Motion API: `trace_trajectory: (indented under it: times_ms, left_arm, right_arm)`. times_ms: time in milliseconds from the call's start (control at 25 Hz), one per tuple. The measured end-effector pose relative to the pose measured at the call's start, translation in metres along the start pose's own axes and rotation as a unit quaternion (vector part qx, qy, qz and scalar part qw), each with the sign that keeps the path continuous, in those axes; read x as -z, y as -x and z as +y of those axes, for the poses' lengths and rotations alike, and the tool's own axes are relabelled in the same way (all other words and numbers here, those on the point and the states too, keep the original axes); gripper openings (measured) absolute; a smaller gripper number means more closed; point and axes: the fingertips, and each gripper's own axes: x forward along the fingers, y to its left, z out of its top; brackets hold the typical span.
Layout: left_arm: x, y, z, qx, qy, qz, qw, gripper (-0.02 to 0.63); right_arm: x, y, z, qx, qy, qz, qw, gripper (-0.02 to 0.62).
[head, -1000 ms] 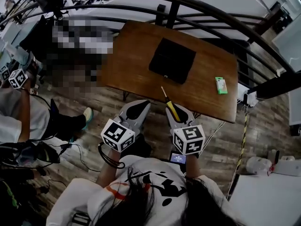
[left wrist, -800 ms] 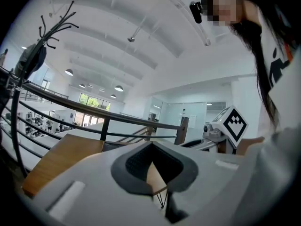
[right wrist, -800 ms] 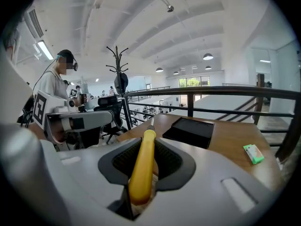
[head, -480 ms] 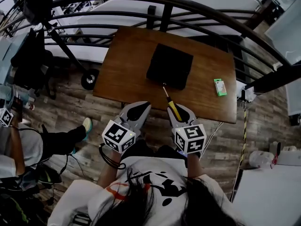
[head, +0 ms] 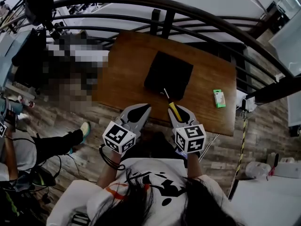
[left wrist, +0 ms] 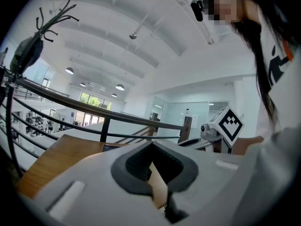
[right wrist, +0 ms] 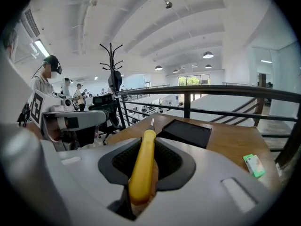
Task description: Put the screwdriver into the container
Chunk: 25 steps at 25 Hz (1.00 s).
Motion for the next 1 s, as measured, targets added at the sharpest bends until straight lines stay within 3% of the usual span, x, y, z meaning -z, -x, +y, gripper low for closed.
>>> trace_trajectory:
  times_ms: [280,600,1000]
  left_arm:
    - [-0.015,-0.023,0.031,-0.038,-0.001,-0.008,0.9993,0.002]
    - [-0.013,-0.057,0.016,-0.074,-0.001,0.003,0.9973,0.002]
    - [-0.008,-0.067,0.027,-0.113,0.002,-0.001,0.9936,0.002]
  right_arm:
    - [-0.015,-0.044,-0.023,-0.034,0.021,0.024,0.999,0.107]
    - [0.006,-0.067,-0.071,-0.071,0.037,0.068,0.994,0.107]
    - [0.042,-0.131,-0.090,-0.110,0.073,0.141,0.981,0.107]
